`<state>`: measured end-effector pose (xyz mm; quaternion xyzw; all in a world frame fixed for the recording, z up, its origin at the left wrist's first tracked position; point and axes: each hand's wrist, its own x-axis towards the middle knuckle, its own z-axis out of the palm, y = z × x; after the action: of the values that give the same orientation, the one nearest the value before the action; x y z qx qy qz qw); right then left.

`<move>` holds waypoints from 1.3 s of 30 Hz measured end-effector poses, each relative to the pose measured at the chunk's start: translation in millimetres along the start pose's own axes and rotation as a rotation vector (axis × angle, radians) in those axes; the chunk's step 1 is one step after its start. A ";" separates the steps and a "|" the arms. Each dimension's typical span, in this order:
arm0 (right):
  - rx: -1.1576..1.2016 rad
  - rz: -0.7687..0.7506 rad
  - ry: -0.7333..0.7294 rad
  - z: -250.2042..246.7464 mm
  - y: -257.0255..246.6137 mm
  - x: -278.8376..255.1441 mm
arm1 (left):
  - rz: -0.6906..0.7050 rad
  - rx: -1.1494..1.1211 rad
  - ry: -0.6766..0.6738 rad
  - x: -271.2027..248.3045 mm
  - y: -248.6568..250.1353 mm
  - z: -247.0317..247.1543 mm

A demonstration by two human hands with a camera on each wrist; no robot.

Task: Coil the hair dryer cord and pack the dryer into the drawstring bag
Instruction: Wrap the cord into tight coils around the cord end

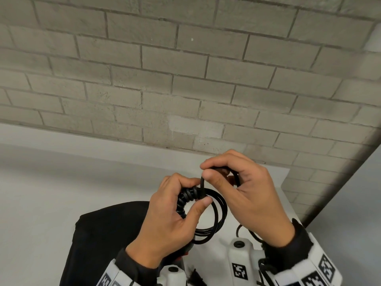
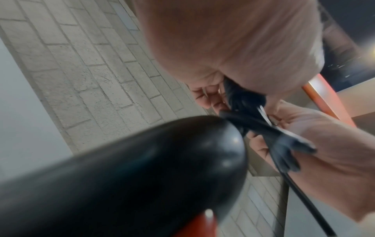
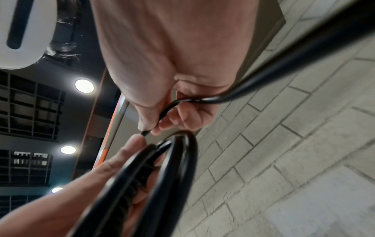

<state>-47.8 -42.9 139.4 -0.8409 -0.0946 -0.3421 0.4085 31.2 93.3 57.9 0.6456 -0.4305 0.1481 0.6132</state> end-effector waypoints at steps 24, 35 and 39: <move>0.430 0.345 -0.129 19.4 34.3 -37.5 | 0.059 0.080 0.149 -0.3 -1.8 1.2; 0.330 0.336 -0.182 10.7 33.3 -30.9 | -0.110 -0.090 0.033 -1.9 5.0 -0.4; 0.219 0.333 -0.107 18.5 26.4 -35.3 | -0.149 -0.085 0.090 -0.9 3.8 1.9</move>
<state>-53.4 -41.8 91.9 -0.8124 -0.0124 -0.2126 0.5428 27.2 92.3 59.3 0.6420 -0.3594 0.1126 0.6678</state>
